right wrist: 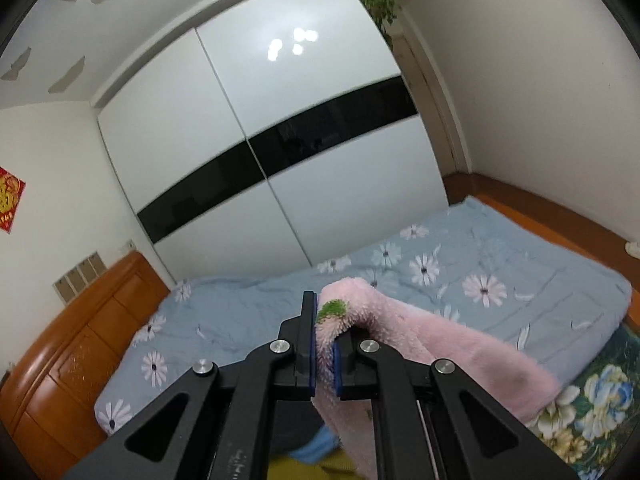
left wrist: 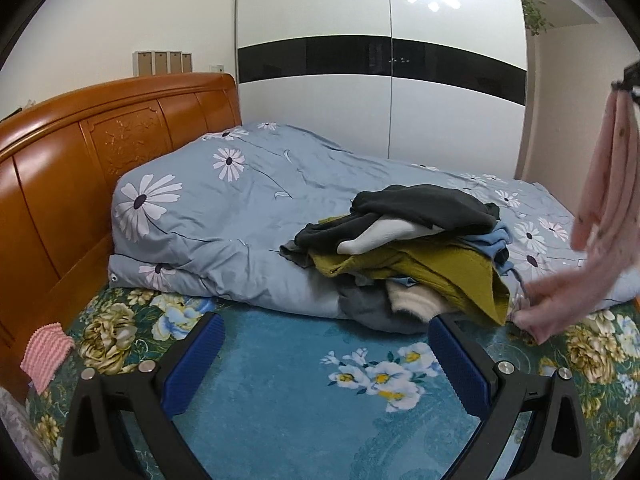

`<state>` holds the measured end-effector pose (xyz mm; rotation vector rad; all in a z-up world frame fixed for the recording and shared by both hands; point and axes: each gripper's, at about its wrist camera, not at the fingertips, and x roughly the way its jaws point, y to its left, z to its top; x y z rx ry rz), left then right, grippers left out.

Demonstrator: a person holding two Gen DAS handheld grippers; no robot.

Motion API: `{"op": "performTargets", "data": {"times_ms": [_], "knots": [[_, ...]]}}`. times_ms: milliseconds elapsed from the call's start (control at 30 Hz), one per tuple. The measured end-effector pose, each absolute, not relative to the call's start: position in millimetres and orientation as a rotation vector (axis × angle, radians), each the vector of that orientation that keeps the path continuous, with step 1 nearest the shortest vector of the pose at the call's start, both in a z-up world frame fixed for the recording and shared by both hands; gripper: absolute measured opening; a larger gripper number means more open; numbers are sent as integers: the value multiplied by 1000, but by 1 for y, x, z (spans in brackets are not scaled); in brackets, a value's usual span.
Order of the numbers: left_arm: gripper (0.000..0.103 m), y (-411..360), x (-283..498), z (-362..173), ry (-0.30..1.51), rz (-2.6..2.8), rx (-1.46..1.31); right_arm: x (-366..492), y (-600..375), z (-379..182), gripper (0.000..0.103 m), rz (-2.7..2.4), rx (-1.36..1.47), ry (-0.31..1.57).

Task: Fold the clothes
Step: 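Carry the pink fleece with the right gripper and lower it onto the blanket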

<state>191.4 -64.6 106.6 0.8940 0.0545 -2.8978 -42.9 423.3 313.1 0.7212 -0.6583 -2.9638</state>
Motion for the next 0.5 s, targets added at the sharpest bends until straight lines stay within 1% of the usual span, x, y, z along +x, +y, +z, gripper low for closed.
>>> {"op": "performTargets", "data": {"times_ms": [67, 200, 300, 400, 500], "knots": [[103, -67, 197, 109, 58, -2894, 886, -30, 423, 309, 6, -2969, 747, -623], [103, -81, 207, 108, 87, -2864, 881, -32, 358, 228, 6, -2800, 960, -572], [103, -91, 214, 105, 105, -2849, 891, -21, 295, 150, 6, -2615, 1132, -518], [103, -98, 221, 101, 128, -2844, 892, -4, 244, 79, 6, -2479, 1291, -504], [103, -107, 227, 97, 204, -2859, 898, 15, 208, 31, 6, -2405, 1397, -479]]}}
